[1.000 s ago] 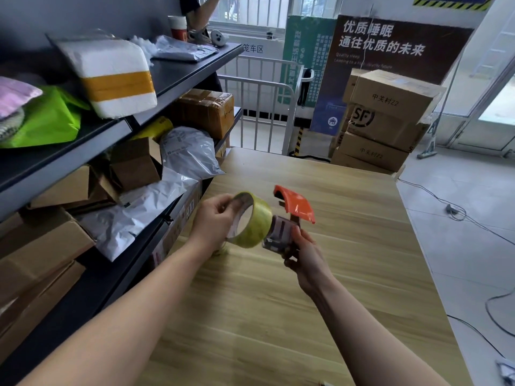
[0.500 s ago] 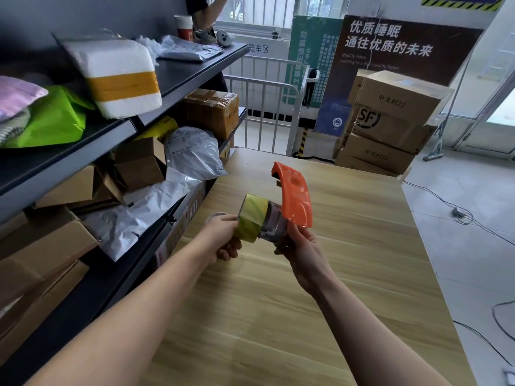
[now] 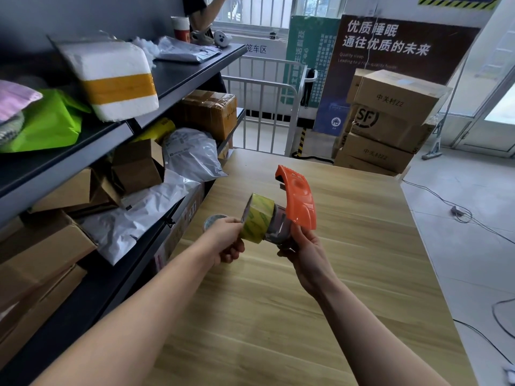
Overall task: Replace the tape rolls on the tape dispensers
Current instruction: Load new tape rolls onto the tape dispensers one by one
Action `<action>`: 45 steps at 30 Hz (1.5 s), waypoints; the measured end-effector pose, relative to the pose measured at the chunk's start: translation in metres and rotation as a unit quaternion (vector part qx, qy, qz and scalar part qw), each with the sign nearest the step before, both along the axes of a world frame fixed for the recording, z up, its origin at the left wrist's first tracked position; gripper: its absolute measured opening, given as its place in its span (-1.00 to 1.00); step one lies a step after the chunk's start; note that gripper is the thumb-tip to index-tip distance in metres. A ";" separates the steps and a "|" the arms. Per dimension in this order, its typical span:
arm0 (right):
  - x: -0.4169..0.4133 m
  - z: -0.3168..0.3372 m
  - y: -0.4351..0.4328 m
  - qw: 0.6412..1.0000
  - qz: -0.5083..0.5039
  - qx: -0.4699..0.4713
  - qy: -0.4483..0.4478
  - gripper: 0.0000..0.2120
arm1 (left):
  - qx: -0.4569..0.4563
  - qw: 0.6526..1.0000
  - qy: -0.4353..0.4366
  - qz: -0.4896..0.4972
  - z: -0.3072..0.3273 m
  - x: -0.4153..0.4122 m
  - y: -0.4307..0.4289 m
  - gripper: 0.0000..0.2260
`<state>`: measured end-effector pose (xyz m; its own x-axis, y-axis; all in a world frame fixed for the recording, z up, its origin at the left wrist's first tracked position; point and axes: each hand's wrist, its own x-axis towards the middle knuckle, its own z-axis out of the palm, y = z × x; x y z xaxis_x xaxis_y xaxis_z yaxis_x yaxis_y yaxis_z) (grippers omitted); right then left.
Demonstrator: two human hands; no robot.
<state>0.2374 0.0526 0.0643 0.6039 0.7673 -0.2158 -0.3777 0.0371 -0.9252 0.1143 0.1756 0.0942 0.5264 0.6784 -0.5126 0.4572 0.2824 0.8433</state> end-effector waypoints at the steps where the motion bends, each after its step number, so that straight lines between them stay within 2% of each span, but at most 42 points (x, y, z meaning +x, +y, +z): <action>1: 0.001 0.000 0.000 1.000 0.002 0.000 0.001 -0.76 | 0.014 1.000 -0.008 -0.001 0.000 -0.001 0.001 -0.92; 4: 0.004 0.003 -0.001 1.000 -0.008 -0.002 -0.005 -0.76 | 0.145 0.989 0.007 -0.021 0.003 -0.007 0.012 -0.88; 5: 0.006 0.005 -0.001 1.000 -0.016 -0.002 -0.010 -0.76 | 0.220 0.974 0.036 -0.040 0.006 -0.009 0.018 -0.88; 7: 0.009 0.009 -0.002 0.999 -0.030 -0.004 -0.025 -0.77 | 0.362 0.922 0.105 -0.085 0.013 -0.013 0.029 -0.90; 9: 0.010 0.013 -0.001 0.999 -0.035 -0.004 -0.039 -0.78 | 0.426 0.886 0.145 -0.118 0.020 -0.012 0.037 -0.94; 11: 0.008 0.015 0.001 0.998 -0.038 -0.001 -0.041 -0.78 | 0.433 0.874 0.157 -0.159 0.023 -0.008 0.039 -0.86; 13: 0.006 0.017 0.002 0.998 -0.041 0.006 -0.036 -0.78 | 0.400 0.888 0.139 -0.180 0.021 -0.003 0.039 -0.85; 14: 0.005 0.018 0.003 0.998 -0.041 0.010 -0.035 -0.77 | 0.368 0.906 0.116 -0.174 0.019 -0.002 0.038 -0.86; 16: 0.006 0.018 0.003 0.998 -0.045 0.012 -0.033 -0.77 | 0.278 0.947 0.053 -0.152 0.014 -0.003 0.036 -0.93; 18: 0.008 0.017 0.001 0.998 -0.053 0.008 -0.035 -0.77 | 0.193 0.971 0.015 -0.141 0.011 -0.005 0.034 -0.91; 23: 0.010 0.013 -0.001 0.995 -0.070 -0.013 -0.073 -0.78 | -0.020 0.993 -0.006 -0.113 0.014 -0.004 0.031 -0.80; 29: 0.010 0.014 -0.003 0.991 -0.115 0.001 -0.072 -0.80 | -0.044 0.997 0.023 -0.063 0.019 -0.004 0.042 -0.20; 33: 0.009 0.017 -0.001 0.994 -0.075 0.018 -0.073 -0.78 | -0.053 0.998 0.025 -0.007 0.019 0.004 0.037 -0.13; 35: 0.004 0.016 0.000 0.995 -0.042 0.014 -0.085 -0.76 | -0.022 0.999 0.046 -0.004 0.022 0.011 0.030 -0.22; 37: 0.000 0.014 0.000 0.995 -0.014 0.006 -0.102 -0.78 | -0.007 0.999 0.039 0.024 0.024 0.019 0.024 -0.41; 39: -0.002 0.014 -0.001 0.994 0.002 0.000 -0.112 -0.81 | -0.051 0.997 -0.010 0.061 0.031 0.023 0.018 -0.61; 41: -0.002 0.014 -0.004 0.993 0.011 -0.002 -0.117 -0.82 | -0.135 0.985 -0.069 0.077 0.037 0.023 0.014 -0.79; 43: -0.001 0.014 -0.007 0.993 0.013 -0.001 -0.120 -0.83 | -0.207 0.967 -0.128 0.077 0.041 0.022 0.012 -0.87; 45: 0.000 0.013 -0.009 0.994 0.010 -0.002 -0.113 -0.83 | -0.230 0.956 -0.169 0.067 0.044 0.021 0.010 -0.86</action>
<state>0.2375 0.0433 0.0774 0.6226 0.7785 -0.0794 -0.1604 0.0277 -0.9867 0.1355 0.1861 0.1378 0.6382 0.4957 -0.5890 0.1139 0.6958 0.7091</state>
